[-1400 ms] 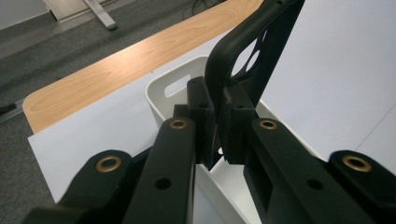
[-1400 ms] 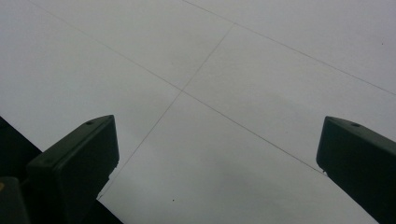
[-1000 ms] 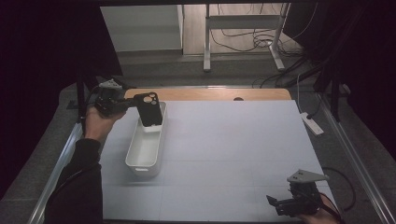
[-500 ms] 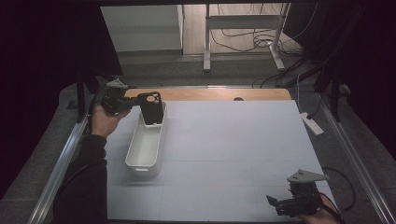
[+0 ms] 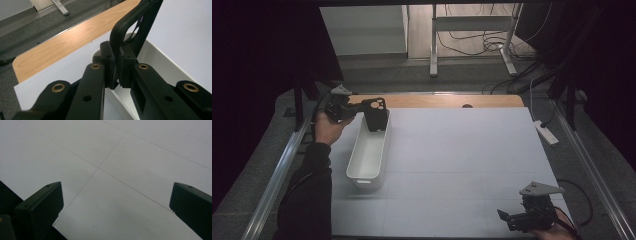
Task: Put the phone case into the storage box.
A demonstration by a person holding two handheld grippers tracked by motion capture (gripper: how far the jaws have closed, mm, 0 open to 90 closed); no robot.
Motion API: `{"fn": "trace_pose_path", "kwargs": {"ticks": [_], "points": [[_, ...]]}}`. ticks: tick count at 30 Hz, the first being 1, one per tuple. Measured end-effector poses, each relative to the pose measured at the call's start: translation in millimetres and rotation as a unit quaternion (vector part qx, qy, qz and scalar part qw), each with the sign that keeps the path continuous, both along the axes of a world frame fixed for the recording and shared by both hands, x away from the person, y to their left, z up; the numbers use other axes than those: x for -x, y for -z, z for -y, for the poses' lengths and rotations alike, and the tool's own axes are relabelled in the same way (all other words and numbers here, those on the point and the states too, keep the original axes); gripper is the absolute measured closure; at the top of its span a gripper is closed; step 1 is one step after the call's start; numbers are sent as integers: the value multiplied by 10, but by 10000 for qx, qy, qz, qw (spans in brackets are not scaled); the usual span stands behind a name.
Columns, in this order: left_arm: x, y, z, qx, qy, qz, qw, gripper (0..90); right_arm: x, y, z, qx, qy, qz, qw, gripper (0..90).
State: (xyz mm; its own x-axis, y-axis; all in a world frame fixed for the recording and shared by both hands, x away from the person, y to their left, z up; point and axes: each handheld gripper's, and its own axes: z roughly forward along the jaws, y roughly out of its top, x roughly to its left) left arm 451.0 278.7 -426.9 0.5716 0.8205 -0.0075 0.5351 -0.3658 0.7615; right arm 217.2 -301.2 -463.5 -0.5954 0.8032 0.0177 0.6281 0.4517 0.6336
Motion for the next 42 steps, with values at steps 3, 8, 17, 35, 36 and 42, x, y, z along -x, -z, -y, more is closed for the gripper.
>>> {"fn": "trace_pose_path", "kwargs": {"ticks": [3, 8, 17, 35, 36, 42], "points": [[-26, 22, 22, -34, -6, 20, 10000, 839, 0, 0, 0, -1, 1, 0, 10000, 0], [-68, 34, 32, -50, -13, 78, 10000, 839, 1, 1, 0, 3, -3, -2, 10000, 0], [-113, 59, 31, -108, -19, 256, 9996, 839, 0, 2, 1, 7, -13, -7, 10000, 0], [-182, 125, -3, -165, -105, 494, 9986, 806, -1, 7, -5, 10, -36, -25, 10000, 0], [-187, 125, 3, -171, -129, 501, 9985, 804, -1, 7, -5, 10, -37, -25, 10000, 0], [-205, 120, 34, -137, -232, 493, 9984, 772, 2, 4, -1, 7, -43, -10, 10000, 0]]}}
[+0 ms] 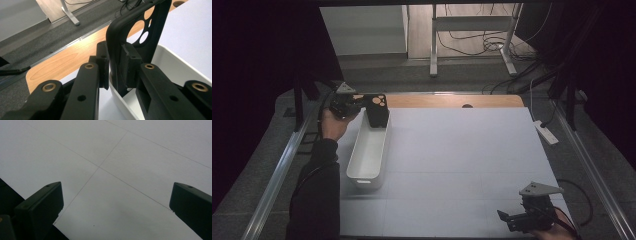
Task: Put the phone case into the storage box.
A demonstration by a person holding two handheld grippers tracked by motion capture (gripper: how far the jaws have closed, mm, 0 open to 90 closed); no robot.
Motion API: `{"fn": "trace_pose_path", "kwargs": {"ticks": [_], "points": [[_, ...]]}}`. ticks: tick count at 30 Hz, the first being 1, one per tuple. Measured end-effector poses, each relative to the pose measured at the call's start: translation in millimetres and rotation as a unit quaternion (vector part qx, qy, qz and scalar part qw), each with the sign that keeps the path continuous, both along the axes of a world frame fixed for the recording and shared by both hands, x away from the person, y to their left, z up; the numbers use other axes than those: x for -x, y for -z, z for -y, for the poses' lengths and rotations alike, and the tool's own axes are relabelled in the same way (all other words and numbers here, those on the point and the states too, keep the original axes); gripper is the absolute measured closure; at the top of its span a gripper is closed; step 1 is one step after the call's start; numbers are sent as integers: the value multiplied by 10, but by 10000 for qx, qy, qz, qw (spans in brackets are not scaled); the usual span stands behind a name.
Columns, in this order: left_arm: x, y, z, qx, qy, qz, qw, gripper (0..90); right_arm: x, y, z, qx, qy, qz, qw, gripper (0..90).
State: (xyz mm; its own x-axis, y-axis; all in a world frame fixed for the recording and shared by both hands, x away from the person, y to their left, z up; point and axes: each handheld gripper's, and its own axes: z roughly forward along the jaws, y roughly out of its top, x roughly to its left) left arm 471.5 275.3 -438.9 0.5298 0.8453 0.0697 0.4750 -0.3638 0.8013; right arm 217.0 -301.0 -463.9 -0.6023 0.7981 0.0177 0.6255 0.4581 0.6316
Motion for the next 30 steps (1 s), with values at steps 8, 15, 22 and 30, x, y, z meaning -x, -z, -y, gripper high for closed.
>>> {"fn": "trace_pose_path", "kwargs": {"ticks": [8, 15, 22, 30], "points": [[-2, 5, 15, 152, -100, -131, 9997, 707, 4, -2, 3, -8, 3, 6, 10000, 0], [42, 8, -19, 432, -165, -312, 9984, 572, 8, -5, 1, -8, 7, 18, 10000, 0], [91, 14, -65, 682, -98, -577, 9960, 488, 12, -7, 2, -12, 30, 47, 10000, 0], [175, 47, -67, 760, 8, -806, 9938, 398, 11, -8, 3, -18, 32, 42, 10000, 0]]}}
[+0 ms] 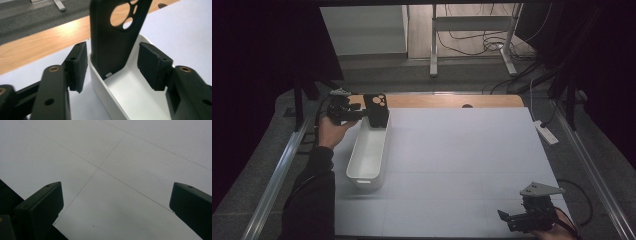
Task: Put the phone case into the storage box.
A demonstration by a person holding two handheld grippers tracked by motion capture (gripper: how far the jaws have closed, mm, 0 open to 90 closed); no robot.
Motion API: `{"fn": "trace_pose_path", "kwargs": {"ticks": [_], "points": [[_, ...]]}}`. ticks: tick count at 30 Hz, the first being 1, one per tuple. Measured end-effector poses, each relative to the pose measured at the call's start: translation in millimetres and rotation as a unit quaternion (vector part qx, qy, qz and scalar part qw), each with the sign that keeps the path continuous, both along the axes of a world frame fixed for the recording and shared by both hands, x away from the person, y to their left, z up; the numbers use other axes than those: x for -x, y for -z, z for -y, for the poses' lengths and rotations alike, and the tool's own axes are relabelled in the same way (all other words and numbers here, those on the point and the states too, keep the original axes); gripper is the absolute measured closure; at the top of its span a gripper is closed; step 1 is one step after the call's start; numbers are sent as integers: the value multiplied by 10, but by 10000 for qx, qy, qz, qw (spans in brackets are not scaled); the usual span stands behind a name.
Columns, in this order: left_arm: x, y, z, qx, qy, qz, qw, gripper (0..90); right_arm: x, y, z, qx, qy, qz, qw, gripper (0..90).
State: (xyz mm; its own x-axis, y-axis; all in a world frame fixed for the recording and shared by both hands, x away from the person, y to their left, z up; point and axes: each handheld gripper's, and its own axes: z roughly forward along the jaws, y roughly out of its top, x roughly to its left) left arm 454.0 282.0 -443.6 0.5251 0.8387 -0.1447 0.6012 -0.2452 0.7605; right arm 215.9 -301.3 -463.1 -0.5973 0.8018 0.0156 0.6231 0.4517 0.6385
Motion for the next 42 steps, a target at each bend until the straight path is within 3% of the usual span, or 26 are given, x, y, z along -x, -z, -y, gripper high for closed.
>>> {"fn": "trace_pose_path", "kwargs": {"ticks": [18, 24, 28, 33, 42], "points": [[186, 17, -12, 276, 44, -124, 9995, 168, -2, 0, 0, 2, 12, -9, 10000, 0], [273, 16, -45, 488, -65, -118, 9987, 60, -5, -1, 3, -3, 34, -16, 10000, 0], [323, 18, -42, 514, -38, -126, 9986, 44, -5, -2, 3, -7, 35, -11, 10000, 0], [392, 18, 4, 367, 68, -111, 9992, 25, -5, -3, 4, -18, 44, -2, 10000, 0], [499, 0, 74, 428, 204, 9, 9989, 7, -6, -5, 11, -44, 56, 9, 10000, 0]]}}
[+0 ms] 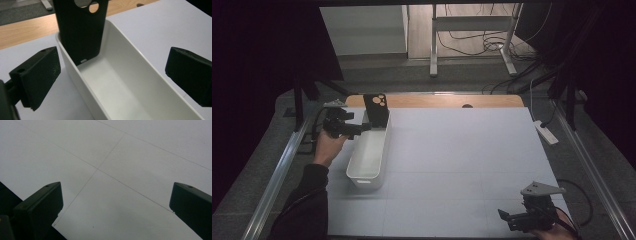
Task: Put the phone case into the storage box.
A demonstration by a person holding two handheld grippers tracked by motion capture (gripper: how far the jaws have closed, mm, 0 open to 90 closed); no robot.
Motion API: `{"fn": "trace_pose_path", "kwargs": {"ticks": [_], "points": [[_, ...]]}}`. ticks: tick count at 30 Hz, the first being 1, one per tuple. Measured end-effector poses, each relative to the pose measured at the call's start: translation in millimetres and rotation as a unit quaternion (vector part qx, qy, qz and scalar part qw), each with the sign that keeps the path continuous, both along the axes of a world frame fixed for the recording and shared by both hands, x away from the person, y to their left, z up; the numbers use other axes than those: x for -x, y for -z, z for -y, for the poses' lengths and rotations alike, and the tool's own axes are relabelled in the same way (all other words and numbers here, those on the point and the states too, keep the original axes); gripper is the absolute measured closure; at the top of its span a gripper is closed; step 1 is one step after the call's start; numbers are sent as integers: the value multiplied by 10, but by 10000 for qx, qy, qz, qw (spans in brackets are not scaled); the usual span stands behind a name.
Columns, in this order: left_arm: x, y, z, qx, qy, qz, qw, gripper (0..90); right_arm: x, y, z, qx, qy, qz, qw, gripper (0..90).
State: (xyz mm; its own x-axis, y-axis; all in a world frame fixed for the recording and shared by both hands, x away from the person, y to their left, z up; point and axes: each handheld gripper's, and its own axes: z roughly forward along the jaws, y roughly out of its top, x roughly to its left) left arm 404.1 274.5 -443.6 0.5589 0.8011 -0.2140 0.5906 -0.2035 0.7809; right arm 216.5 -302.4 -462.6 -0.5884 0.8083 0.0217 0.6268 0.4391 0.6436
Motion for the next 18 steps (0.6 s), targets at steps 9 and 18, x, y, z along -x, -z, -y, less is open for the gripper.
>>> {"fn": "trace_pose_path", "kwargs": {"ticks": [9, 18], "points": [[103, 8, 52, 116, 165, 24, 9998, 0, 1, -2, 3, -10, 15, 12, 10000, 0], [230, 34, 52, 208, 188, 89, 9996, 0, 4, -5, 6, -8, 54, 33, 10000, 0]]}}
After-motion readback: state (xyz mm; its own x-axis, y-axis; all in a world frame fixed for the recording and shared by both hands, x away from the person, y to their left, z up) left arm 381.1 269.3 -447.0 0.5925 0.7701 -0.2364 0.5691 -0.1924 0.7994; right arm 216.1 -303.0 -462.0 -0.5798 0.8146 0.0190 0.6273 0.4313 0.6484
